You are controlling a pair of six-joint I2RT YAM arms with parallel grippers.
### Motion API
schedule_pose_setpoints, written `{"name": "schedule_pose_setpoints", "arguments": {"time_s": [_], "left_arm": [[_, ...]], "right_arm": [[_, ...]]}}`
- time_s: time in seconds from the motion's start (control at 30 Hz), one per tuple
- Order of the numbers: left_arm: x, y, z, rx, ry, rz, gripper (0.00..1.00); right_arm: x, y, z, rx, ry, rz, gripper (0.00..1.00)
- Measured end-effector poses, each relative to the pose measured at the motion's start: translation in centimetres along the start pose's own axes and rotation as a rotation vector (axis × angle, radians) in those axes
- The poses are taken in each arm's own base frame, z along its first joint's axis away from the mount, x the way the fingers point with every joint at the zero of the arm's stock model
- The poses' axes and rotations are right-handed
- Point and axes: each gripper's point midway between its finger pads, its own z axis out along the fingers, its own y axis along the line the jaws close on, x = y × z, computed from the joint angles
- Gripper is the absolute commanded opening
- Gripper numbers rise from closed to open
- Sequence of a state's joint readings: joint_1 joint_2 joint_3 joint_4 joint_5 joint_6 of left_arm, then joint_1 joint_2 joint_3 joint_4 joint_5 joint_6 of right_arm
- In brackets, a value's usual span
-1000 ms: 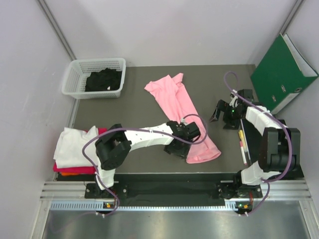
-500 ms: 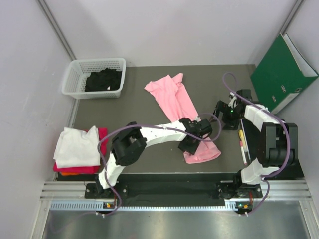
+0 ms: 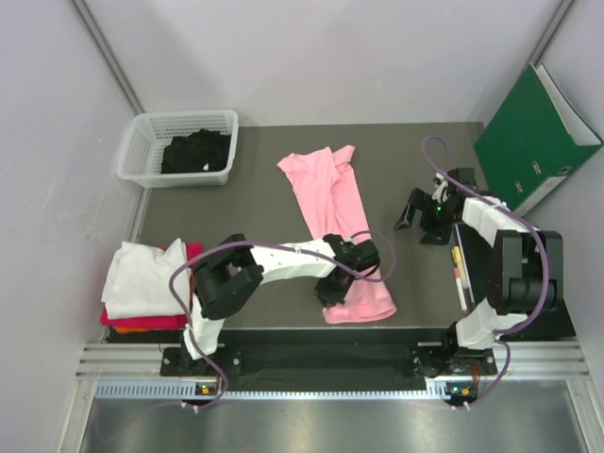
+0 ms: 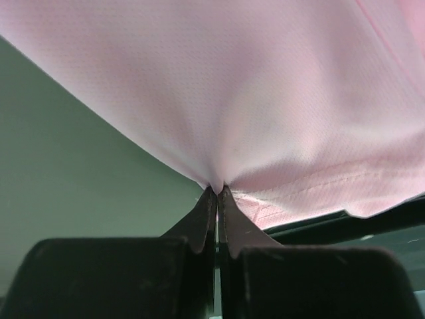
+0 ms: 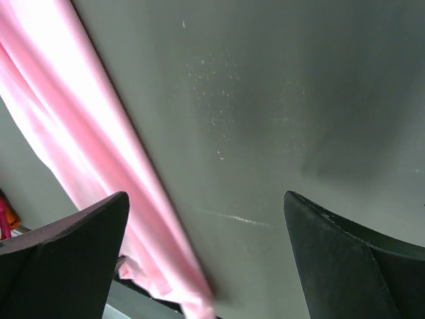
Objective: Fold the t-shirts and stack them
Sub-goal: Rotate the tshirt 90 degrees
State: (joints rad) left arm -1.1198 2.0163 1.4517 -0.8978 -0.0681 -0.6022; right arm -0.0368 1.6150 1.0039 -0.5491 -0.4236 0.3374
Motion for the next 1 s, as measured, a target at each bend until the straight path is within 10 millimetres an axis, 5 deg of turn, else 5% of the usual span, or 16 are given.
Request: {"name": "schedule_pose_setpoints", "arguments": {"time_s": [0.17,0.3,0.33,0.37,0.47,0.57,0.77,1.0], "left_arm": [[4.7,3.7,-0.6,-0.080,0.073,-0.029,0.00],[6.4,5.6,-1.8,-0.138,0.081,-0.066,0.04],[6.3,5.8,-2.3,-0.142,0.065,-0.075,0.15],[6.1,5.9,-2.9,-0.143,0.046,-0.083,0.40],[4.9,6.4,-5.3,-0.141,-0.050,-0.116,0.77],[3.2,6.7,-8.1,-0.130,-0.163,-0.165,0.89],[1.2,7.5,-11.2,-0.091,-0.304,-0.265,0.89],[1.3,10.6,-9.5,-0.001,-0.292,-0.453,0.89]], "right_arm": [[0.0,0.0,0.4,-0.010,0.010,0.005,1.00],[0.2,0.0,0.7,-0.012,0.022,0.009,1.00],[0.3,0.2,0.7,-0.014,0.023,0.003,1.00],[0.2,0.3,0.7,-0.014,0.022,-0.002,1.00],[-0.1,2.1,1.0,-0.018,0.012,-0.072,1.00],[-0.2,5.0,1.5,-0.040,0.002,-0.160,1.00],[-4.1,9.8,4.6,-0.120,-0.073,-0.232,1.00],[-9.6,12.0,10.6,-0.178,-0.121,-0.182,0.95]]}}
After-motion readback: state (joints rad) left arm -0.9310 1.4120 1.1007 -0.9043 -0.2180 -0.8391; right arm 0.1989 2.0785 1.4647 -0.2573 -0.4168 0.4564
